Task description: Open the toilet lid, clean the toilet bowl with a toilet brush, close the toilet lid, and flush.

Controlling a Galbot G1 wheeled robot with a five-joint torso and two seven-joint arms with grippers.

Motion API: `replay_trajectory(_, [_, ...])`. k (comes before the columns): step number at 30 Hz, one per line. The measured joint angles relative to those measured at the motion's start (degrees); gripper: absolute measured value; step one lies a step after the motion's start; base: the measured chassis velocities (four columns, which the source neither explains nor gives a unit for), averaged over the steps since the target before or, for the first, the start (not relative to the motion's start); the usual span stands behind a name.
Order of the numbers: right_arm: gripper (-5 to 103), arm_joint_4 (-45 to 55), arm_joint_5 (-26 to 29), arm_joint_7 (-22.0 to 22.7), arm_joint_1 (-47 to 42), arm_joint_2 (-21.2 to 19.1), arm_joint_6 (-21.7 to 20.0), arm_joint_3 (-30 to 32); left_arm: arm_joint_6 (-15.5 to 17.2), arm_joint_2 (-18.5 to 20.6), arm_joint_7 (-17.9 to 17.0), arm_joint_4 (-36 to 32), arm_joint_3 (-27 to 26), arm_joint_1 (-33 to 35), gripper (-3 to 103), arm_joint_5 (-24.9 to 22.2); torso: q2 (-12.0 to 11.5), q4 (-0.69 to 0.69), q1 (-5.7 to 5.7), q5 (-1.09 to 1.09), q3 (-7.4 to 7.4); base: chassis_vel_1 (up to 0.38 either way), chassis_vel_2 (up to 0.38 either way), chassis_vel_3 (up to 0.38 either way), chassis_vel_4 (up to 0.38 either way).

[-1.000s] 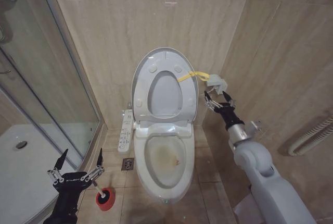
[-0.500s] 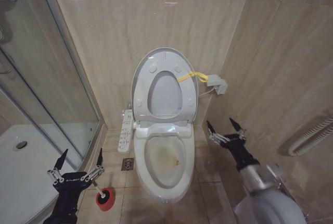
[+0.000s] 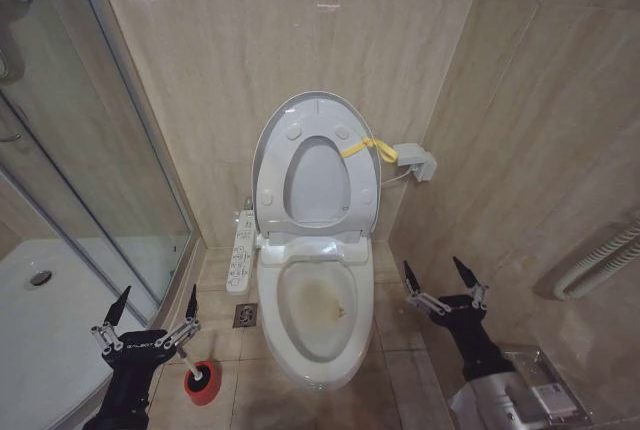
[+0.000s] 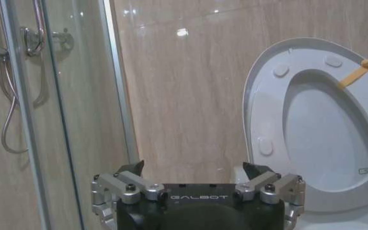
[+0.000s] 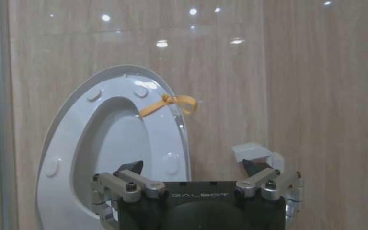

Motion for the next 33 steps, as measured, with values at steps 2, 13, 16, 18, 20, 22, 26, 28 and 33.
replay_trajectory(2, [100,0.3,-0.5,0.0,0.1,1.4,0.0,0.1,0.0,0.0,0.0,0.0,0.0,0.0,100,0.0,0.0,0.0,0.0,0.0,0.0,0.0,0.0,0.0,0.0])
replay_trajectory(13, [100,-2.5,-1.4,0.6,2.3,0.7,0.0,0.6,0.0,0.0,0.0,0.0,0.0,0.0,100,0.0,0.0,0.0,0.0,0.01,0.0,0.0,0.0,0.0,0.0])
replay_trajectory(16, [100,-3.4,-0.8,0.8,3.1,0.2,0.0,0.9,0.0,0.0,0.0,0.0,0.0,0.0,100,0.0,0.0,0.0,0.0,0.01,0.0,0.0,0.0,0.0,0.0])
replay_trajectory(18, [100,-5.6,0.8,1.2,5.3,-1.0,-0.1,1.4,0.0,0.0,0.0,0.0,0.0,0.0,100,0.0,0.0,0.0,0.0,0.01,0.0,0.0,0.0,0.0,0.0])
replay_trajectory(20, [100,-6.9,1.5,1.4,6.5,-1.7,-0.1,1.6,0.0,0.0,0.0,0.0,0.0,0.0,100,0.0,0.0,0.01,0.0,0.02,0.0,0.0,0.0,0.0,0.0])
replay_trajectory(22, [100,-9.3,2.6,1.7,9.1,-2.8,-0.2,1.8,0.0,0.0,0.0,0.0,0.0,0.0,100,0.0,0.0,0.02,0.0,0.02,0.0,0.0,0.0,0.0,0.0])
replay_trajectory(26, [100,-10.5,3.4,1.6,10.2,-3.4,-0.3,1.8,0.0,0.0,0.0,0.0,0.0,0.0,100,0.0,0.0,0.01,0.0,0.02,0.0,0.0,0.0,0.0,0.0])
replay_trajectory(28, [100,-10.5,3.5,1.5,10.2,-3.4,-0.3,1.7,0.0,0.0,0.0,0.0,0.0,0.0,100,0.0,0.0,0.0,0.0,0.02,0.01,0.0,0.0,0.0,0.0])
replay_trajectory(33, [100,-9.8,3.9,1.1,10.5,-3.2,-0.9,1.3,0.0,0.0,0.0,0.0,0.0,0.0,100,0.0,0.0,-0.01,0.0,0.01,0.0,0.0,0.0,0.0,0.0])
